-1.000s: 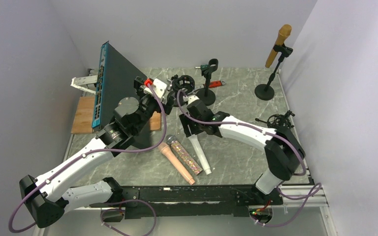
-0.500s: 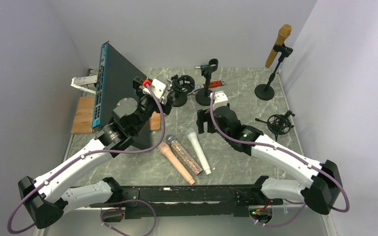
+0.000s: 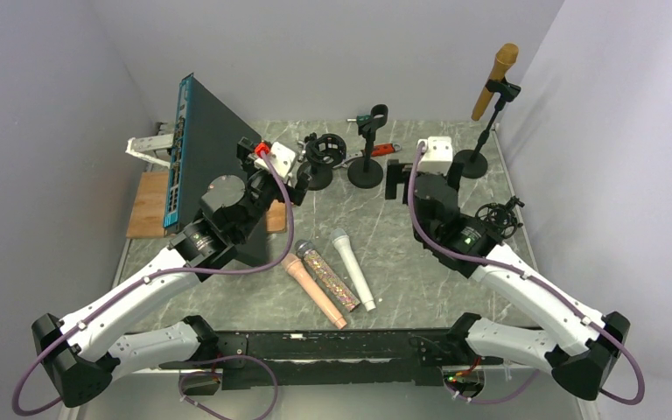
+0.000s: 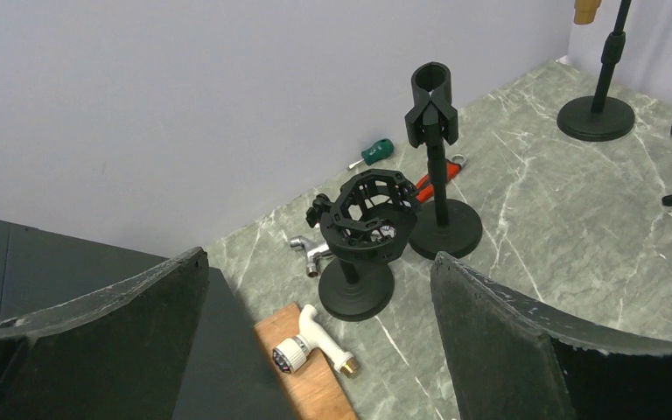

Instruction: Remove the microphone from the stand

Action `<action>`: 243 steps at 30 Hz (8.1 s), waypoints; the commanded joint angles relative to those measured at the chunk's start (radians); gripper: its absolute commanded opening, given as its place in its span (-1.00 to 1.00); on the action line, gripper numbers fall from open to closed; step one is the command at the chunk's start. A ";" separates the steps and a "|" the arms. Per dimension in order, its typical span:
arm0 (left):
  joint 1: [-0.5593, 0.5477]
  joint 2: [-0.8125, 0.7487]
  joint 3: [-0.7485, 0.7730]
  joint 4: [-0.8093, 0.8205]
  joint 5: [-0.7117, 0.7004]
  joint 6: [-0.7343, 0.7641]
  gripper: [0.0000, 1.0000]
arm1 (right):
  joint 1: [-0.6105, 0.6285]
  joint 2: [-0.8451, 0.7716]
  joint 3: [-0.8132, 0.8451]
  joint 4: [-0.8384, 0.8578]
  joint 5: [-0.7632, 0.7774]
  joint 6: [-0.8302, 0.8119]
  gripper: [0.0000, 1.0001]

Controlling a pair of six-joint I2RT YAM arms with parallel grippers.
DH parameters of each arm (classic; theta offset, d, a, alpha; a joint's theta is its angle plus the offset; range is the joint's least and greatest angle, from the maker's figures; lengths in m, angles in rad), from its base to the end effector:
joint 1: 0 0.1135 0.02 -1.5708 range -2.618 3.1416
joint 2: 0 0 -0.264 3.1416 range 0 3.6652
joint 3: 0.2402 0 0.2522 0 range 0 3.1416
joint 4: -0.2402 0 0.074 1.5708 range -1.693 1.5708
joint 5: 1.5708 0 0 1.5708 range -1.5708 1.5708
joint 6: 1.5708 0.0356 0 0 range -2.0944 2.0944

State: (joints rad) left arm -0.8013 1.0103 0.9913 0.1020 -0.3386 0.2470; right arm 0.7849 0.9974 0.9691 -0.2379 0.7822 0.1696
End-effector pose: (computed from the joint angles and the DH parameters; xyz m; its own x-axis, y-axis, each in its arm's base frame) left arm 0.1706 -0.1591 0.4014 0.1653 0.1608 -0.9730 0.4195 0.8814 0.2170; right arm 0.1727 0.1371 0.3622 -0.1869 -0.0174 -0.9822 0.0115 0.9997 -0.0199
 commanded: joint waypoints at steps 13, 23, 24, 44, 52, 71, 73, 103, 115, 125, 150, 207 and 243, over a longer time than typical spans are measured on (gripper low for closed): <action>-0.007 -0.022 -0.003 0.041 -0.002 0.000 0.98 | -0.339 0.092 0.335 0.181 0.110 -0.320 1.00; -0.007 -0.035 -0.005 0.047 0.010 -0.016 0.98 | -0.564 0.324 0.537 0.043 0.007 -0.086 1.00; -0.007 -0.035 -0.005 0.047 0.011 -0.018 0.98 | -0.584 0.362 0.567 0.019 0.001 -0.066 1.00; -0.002 -0.037 -0.010 0.055 0.010 -0.026 0.98 | -0.602 1.058 1.224 -0.346 0.253 0.286 1.00; 0.018 -0.045 -0.012 0.055 0.024 -0.049 0.97 | -0.585 1.174 1.220 -0.229 0.363 0.242 1.00; 0.020 -0.047 -0.018 0.064 0.029 -0.055 0.97 | -0.629 1.304 1.089 0.270 0.372 -0.189 0.92; 0.022 -0.046 -0.018 0.065 0.028 -0.055 0.99 | -0.641 1.319 1.102 0.260 0.362 -0.184 0.91; 0.047 -0.050 -0.029 0.077 0.044 -0.068 0.98 | -0.683 1.379 1.128 0.311 0.218 -0.281 -0.16; 0.064 -0.046 -0.020 0.066 0.067 -0.096 0.98 | -0.670 1.250 0.940 0.319 0.147 -0.208 -0.82; 0.068 -0.054 -0.021 0.067 0.069 -0.098 0.98 | -0.658 1.213 0.935 0.382 0.241 -0.307 0.49; 0.070 -0.034 -0.018 0.064 0.057 -0.087 0.98 | -0.728 1.389 1.174 0.474 0.115 -0.392 0.52; 0.154 0.074 0.059 -0.029 0.257 -0.240 0.95 | 0.024 0.128 -0.384 0.775 -0.259 0.035 -0.84; -0.061 0.350 0.260 0.007 0.350 -0.369 0.99 | 0.018 -0.313 -0.139 -0.282 -0.267 0.312 1.00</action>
State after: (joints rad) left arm -0.8623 1.2995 1.1107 0.1562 0.0463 -0.0612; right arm 0.8074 0.7338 0.7712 -0.4282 0.4892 0.4831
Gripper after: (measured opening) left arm 0.994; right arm 0.996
